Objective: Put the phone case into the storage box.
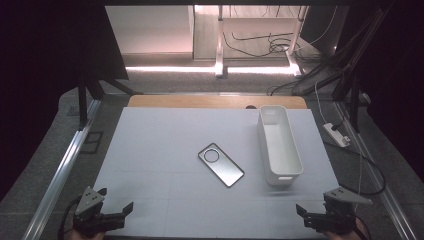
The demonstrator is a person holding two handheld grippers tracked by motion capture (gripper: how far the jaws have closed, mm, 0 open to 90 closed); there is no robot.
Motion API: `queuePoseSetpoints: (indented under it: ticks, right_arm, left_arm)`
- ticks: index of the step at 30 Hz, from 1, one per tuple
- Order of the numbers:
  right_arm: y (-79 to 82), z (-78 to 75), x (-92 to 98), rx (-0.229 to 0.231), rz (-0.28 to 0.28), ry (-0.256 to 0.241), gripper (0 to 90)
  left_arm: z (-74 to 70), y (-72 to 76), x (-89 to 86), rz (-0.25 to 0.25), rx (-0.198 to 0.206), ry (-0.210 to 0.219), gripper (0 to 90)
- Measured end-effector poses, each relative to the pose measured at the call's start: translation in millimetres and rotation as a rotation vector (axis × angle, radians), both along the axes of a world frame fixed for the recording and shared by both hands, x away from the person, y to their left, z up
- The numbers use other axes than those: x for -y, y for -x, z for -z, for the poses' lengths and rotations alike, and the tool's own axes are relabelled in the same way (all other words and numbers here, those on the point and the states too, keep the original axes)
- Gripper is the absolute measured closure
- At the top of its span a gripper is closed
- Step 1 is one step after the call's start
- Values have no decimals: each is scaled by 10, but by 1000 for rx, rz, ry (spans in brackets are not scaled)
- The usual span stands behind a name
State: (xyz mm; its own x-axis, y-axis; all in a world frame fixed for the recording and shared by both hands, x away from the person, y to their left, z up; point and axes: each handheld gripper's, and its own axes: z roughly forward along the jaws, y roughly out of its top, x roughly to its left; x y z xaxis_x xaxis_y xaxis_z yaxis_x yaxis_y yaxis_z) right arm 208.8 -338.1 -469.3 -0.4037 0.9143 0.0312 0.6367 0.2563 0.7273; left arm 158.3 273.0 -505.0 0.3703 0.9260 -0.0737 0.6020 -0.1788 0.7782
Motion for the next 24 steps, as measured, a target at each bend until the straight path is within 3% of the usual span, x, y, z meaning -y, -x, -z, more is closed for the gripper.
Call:
queuePoseSetpoints:
  ticks: [10,24]
  right_arm:
    - [13,-4,-12,12,-12,5,0]
    - [15,-3,-20,14,-21,10,0]
  left_arm:
    - [0,-10,6,16,-10,-4,0]
    - [10,-68,-40,92,-60,58,3]
